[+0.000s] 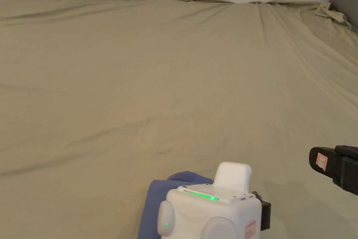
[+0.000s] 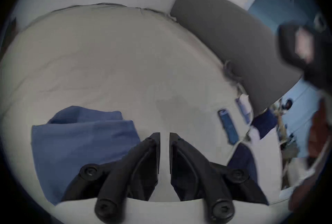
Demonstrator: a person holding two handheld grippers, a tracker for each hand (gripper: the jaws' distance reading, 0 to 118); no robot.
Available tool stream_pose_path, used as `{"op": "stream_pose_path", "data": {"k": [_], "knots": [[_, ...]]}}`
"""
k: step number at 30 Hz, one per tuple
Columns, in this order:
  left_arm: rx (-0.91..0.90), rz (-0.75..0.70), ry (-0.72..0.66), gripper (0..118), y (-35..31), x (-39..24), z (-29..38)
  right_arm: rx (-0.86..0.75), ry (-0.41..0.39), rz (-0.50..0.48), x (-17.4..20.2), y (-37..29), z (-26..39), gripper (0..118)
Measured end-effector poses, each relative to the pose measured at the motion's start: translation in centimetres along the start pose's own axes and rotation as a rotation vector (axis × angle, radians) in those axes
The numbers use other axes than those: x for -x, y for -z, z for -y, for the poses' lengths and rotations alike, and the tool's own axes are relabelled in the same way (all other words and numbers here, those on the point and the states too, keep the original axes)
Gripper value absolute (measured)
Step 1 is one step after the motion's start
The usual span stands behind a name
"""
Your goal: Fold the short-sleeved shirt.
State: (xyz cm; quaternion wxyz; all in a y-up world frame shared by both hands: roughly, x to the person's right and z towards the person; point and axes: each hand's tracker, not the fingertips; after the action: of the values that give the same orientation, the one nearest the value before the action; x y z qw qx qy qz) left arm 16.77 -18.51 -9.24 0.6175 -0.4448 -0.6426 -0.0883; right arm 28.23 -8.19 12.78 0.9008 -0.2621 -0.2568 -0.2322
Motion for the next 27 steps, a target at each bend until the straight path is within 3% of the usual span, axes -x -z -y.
{"op": "stream_pose_path", "data": {"k": [3,5,7,9,13,14,15,16,17,18,19,27], "knots": [[-0.053,-0.043,-0.102,11,-5.0,5.6,0.1,0.031,0.044,-0.104,0.7,2.5,1.1,3],[-0.072,-0.114,-0.168,11,-8.0,9.9,0.7,0.111,0.17,-0.259,0.6,6.2,3.2,3],[-0.074,-0.18,-0.196,11,-9.8,12.9,1.2,0.234,0.308,-0.321,0.0,10.3,5.8,3],[-0.077,-0.21,-0.256,11,-10.9,15.5,1.8,0.34,0.348,-0.297,-0.1,13.7,8.4,3],[-0.094,-0.145,-0.374,11,-11.9,18.0,2.7,0.535,0.303,-0.091,-1.6,18.8,13.0,3],[-0.094,-0.135,-0.377,11,-11.9,18.2,2.9,0.533,0.332,-0.088,-2.1,19.2,13.8,3],[-0.087,-0.121,-0.374,11,-11.7,17.9,3.0,0.466,0.384,-0.15,-2.6,18.8,13.7,3],[-0.072,-0.075,-0.365,13,-11.3,18.0,3.1,0.489,0.38,-0.163,-2.9,18.5,13.0,3],[-0.072,-0.03,-0.346,24,-10.9,18.0,3.2,0.495,0.364,-0.155,-3.0,18.5,12.7,3],[-0.086,0.002,-0.336,62,-10.5,18.0,3.3,0.494,0.347,-0.152,-2.8,18.2,12.6,3],[-0.079,0.014,-0.331,118,-9.9,18.1,3.4,0.497,0.318,-0.153,-2.8,18.3,12.7,3],[0.129,-0.042,-0.251,118,-1.5,17.1,3.3,0.491,0.355,-0.208,-4.0,18.5,13.2,3]]}}
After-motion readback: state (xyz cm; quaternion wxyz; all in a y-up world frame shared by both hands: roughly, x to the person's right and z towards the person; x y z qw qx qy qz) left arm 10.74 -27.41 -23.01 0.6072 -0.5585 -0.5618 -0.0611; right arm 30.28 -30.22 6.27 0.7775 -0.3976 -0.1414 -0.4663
